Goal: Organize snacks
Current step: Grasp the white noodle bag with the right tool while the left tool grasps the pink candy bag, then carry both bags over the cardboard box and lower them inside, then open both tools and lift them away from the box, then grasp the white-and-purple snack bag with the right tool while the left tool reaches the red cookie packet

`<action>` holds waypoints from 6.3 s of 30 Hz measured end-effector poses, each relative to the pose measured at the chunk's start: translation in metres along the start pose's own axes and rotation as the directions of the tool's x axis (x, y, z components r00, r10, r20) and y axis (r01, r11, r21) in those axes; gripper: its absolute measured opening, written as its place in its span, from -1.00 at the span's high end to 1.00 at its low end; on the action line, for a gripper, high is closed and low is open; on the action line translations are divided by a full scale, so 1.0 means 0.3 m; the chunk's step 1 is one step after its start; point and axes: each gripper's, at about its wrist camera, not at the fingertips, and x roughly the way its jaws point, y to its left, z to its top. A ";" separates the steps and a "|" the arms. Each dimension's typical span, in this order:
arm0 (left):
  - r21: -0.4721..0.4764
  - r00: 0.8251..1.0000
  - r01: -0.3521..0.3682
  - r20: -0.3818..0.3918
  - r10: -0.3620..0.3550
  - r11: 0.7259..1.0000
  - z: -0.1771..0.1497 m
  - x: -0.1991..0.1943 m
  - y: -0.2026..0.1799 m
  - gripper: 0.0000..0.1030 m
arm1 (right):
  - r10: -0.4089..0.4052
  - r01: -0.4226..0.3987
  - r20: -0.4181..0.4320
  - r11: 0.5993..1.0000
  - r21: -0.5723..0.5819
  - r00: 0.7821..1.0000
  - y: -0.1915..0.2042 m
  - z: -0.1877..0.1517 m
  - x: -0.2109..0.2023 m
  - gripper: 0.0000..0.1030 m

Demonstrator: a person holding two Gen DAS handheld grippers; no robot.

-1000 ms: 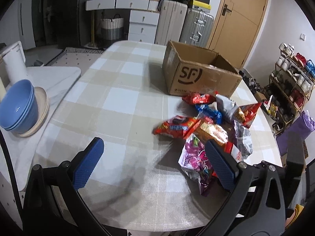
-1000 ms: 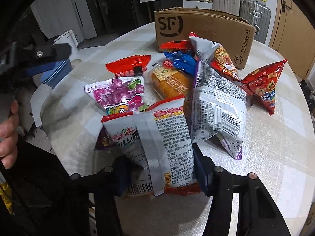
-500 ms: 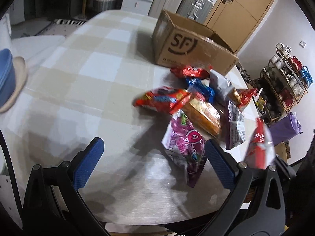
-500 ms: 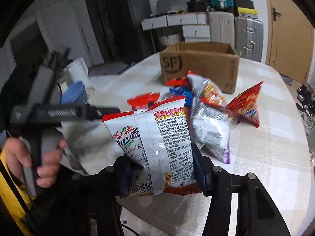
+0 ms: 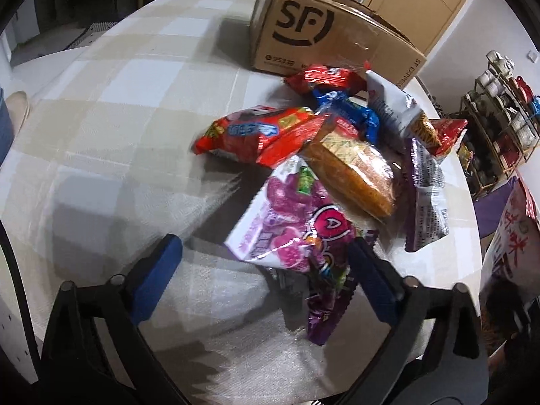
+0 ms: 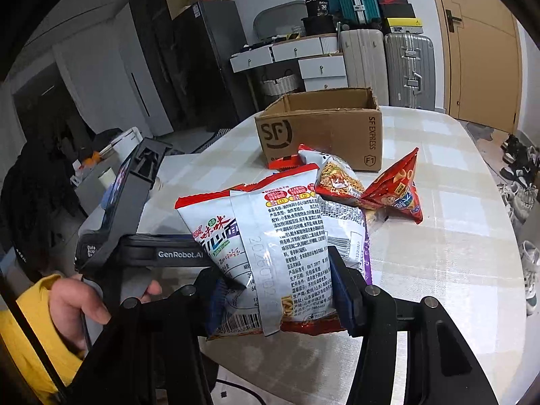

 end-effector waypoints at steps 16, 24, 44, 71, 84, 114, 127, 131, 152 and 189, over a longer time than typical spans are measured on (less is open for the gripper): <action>0.051 0.991 0.135 0.018 -0.136 0.989 -0.005 -0.050 -0.026 0.71 | -0.032 0.032 -0.009 0.999 0.019 0.999 -0.008 -0.011 0.013 -0.04; 0.064 0.988 0.142 0.046 -0.145 0.988 -0.061 -0.129 0.023 0.72 | -0.045 0.045 0.005 0.997 0.060 0.999 -0.033 -0.013 0.000 -0.04; 0.137 0.941 0.251 0.198 -0.274 0.958 0.186 -0.507 0.027 0.72 | 0.062 -0.080 0.125 0.986 0.143 0.990 -0.033 0.287 -0.089 -0.04; 0.194 0.986 0.135 0.069 -0.150 0.972 0.987 0.019 -0.209 0.72 | 0.105 -0.064 -0.109 0.943 0.325 0.989 -0.299 0.822 0.535 -0.04; 0.233 0.998 0.064 -0.006 -0.064 0.970 1.013 0.312 -0.219 0.71 | 0.049 0.018 -0.234 0.960 0.278 0.971 -0.336 0.808 0.706 -0.04; 0.276 0.999 -0.029 0.045 0.017 0.961 0.914 0.233 -0.206 -0.20 | 0.014 0.048 -0.201 0.953 0.299 0.979 -0.352 0.822 0.605 -0.06; 0.265 0.970 -0.051 0.241 -0.016 0.963 0.778 -0.189 -0.244 -0.53 | 0.005 0.021 -0.088 0.959 0.283 0.996 -0.263 0.815 0.286 -0.42; 0.288 0.950 -0.083 0.312 -0.011 0.954 0.691 -0.352 -0.271 -0.56 | 0.001 -0.001 0.001 0.963 0.269 1.000 -0.212 0.793 0.133 -0.64; 0.270 0.827 -0.134 0.561 -0.043 0.954 0.095 -0.995 -0.282 -0.99 | 0.000 -0.015 0.317 0.999 0.043 0.948 0.126 0.421 -0.396 -0.78; 0.125 0.903 -0.035 0.428 -0.022 0.991 0.180 -0.325 0.003 -0.98 | -0.069 0.063 0.074 0.994 0.087 0.995 -0.092 0.097 0.105 -0.79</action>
